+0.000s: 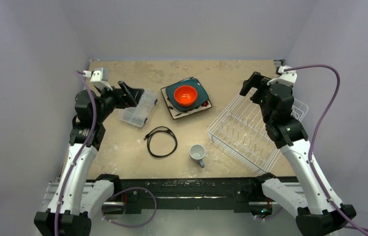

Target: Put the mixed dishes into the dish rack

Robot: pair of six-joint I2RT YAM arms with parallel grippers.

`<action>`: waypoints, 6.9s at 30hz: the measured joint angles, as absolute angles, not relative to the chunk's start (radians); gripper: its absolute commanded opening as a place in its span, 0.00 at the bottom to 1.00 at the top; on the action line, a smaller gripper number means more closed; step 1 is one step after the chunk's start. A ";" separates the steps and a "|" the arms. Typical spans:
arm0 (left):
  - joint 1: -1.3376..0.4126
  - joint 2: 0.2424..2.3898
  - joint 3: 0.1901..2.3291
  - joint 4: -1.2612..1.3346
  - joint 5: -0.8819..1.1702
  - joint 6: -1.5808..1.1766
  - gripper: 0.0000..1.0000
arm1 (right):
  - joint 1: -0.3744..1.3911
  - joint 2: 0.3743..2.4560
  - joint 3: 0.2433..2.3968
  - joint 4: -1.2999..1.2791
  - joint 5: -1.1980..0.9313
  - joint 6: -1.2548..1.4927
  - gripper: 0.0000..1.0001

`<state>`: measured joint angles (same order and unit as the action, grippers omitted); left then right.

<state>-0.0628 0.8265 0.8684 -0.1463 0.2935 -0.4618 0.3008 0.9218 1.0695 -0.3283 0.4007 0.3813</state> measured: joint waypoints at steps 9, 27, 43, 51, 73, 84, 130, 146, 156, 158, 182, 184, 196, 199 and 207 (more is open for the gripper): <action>-0.220 1.166 0.953 -0.146 0.549 -0.558 1.00 | 0.301 0.952 1.088 -0.346 0.389 0.429 0.99; -0.641 1.506 1.132 -0.535 0.402 -0.532 0.89 | 0.301 0.977 1.095 -0.382 0.311 0.559 0.99; -0.831 1.621 1.159 -0.616 0.242 -0.535 0.64 | 0.301 0.995 1.095 -0.394 0.292 0.592 0.99; -0.925 1.698 1.204 -0.651 0.207 -0.529 0.51 | 0.301 1.021 1.095 -0.402 0.270 0.604 0.99; -0.985 1.776 1.303 -0.778 0.031 -0.458 0.00 | 0.301 1.020 1.095 -0.415 0.270 0.602 0.99; -0.925 1.326 1.246 -0.725 -0.084 -0.379 0.00 | 0.301 1.017 1.097 -0.460 0.268 0.580 0.99; -0.388 0.839 0.939 -0.064 0.362 -0.488 0.00 | 0.764 1.279 0.751 0.922 -0.505 1.261 0.72; -0.409 0.931 0.918 0.005 0.421 -0.538 0.00 | 0.764 1.314 0.727 0.987 -0.461 1.359 0.52; -0.426 0.944 0.918 0.041 0.422 -0.520 0.00 | 0.764 1.360 0.727 1.010 -0.466 1.454 0.00; -0.426 0.948 0.918 0.060 0.425 -0.508 0.00 | 0.760 1.364 0.727 1.017 -0.469 1.479 0.00; -0.413 0.994 0.991 -0.183 0.248 -0.505 0.74 | 0.517 1.028 0.939 -0.239 0.136 0.955 0.00; -0.413 0.994 0.991 -0.187 0.247 -0.507 0.74 | 0.516 0.987 0.948 -0.324 0.288 0.913 0.00; -0.413 1.013 0.992 -0.200 0.255 -0.520 0.73 | 0.482 1.063 0.986 -0.598 0.909 0.816 0.00; -0.413 1.016 0.992 -0.204 0.258 -0.524 0.73 | 0.415 1.105 0.986 -0.591 0.925 0.800 0.00; -0.413 1.016 0.998 -0.205 0.259 -0.524 0.73 | 0.233 1.302 0.986 -0.489 0.820 0.656 0.00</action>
<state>-0.4126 1.0161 0.9977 -0.2047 0.2592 -0.5240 0.2333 1.3018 0.9855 -0.4892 0.8196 0.6559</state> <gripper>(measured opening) 0.733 0.122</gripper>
